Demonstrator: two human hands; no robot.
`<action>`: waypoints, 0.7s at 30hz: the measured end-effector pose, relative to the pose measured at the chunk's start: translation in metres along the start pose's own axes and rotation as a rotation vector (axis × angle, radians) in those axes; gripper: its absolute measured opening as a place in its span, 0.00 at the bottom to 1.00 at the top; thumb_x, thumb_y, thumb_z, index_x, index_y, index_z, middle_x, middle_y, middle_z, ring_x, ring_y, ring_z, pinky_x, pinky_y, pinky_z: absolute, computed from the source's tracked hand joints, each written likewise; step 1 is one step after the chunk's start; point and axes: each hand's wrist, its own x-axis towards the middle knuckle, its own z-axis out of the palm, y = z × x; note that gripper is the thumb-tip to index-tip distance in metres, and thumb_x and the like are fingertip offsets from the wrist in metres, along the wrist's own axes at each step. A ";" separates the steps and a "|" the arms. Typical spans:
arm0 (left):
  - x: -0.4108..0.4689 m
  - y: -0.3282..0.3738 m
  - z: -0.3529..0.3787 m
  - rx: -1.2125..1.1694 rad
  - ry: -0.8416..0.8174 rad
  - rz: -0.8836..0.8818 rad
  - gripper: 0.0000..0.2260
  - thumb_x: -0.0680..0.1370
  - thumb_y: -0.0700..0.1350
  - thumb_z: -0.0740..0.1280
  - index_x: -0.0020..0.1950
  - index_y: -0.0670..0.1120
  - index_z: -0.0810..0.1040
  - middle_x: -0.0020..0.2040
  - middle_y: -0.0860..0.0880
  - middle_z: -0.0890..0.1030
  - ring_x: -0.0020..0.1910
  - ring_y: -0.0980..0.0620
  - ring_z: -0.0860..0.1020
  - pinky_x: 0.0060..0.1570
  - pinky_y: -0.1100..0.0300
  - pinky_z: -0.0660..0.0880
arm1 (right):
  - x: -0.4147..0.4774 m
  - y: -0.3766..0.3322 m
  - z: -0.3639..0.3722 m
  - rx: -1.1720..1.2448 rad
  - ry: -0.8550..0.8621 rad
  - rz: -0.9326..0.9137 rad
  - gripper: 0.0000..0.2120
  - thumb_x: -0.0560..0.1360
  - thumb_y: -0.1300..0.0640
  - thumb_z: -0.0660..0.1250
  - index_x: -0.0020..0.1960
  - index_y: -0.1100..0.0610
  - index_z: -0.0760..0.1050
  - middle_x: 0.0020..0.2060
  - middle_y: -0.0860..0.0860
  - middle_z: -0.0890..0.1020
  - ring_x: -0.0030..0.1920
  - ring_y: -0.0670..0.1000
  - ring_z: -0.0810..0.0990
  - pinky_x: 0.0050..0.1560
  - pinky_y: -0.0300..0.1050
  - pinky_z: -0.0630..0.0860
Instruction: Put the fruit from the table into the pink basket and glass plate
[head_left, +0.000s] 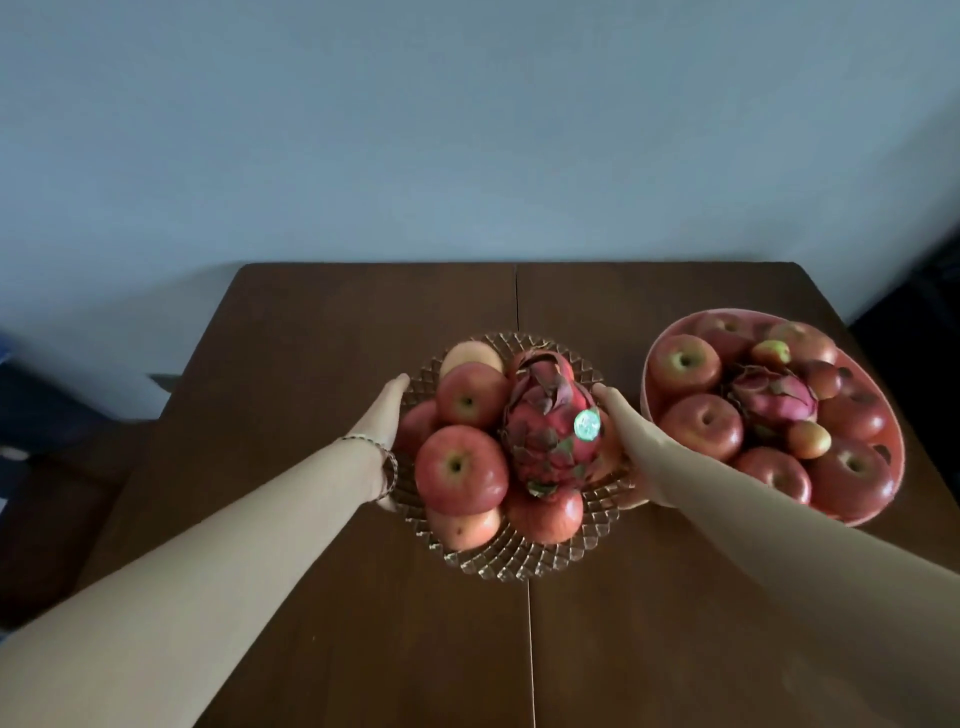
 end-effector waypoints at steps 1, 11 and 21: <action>0.005 0.014 0.003 0.011 -0.002 0.012 0.34 0.65 0.72 0.59 0.58 0.47 0.76 0.57 0.40 0.78 0.56 0.37 0.75 0.61 0.35 0.65 | 0.008 -0.011 0.002 0.012 0.017 -0.004 0.47 0.53 0.27 0.61 0.66 0.52 0.68 0.60 0.58 0.76 0.59 0.63 0.75 0.53 0.63 0.73; 0.052 0.061 0.024 0.067 0.018 0.035 0.35 0.69 0.71 0.58 0.65 0.47 0.71 0.62 0.41 0.74 0.62 0.37 0.72 0.63 0.35 0.62 | 0.045 -0.035 0.011 0.133 0.185 -0.056 0.40 0.62 0.33 0.61 0.66 0.58 0.66 0.57 0.58 0.77 0.57 0.61 0.75 0.60 0.59 0.72; 0.038 0.054 0.021 0.060 0.028 0.103 0.31 0.74 0.66 0.56 0.64 0.43 0.71 0.59 0.40 0.76 0.57 0.39 0.75 0.56 0.41 0.71 | 0.026 -0.031 0.013 0.080 0.230 -0.098 0.36 0.68 0.38 0.58 0.68 0.60 0.66 0.61 0.58 0.76 0.60 0.60 0.75 0.62 0.54 0.71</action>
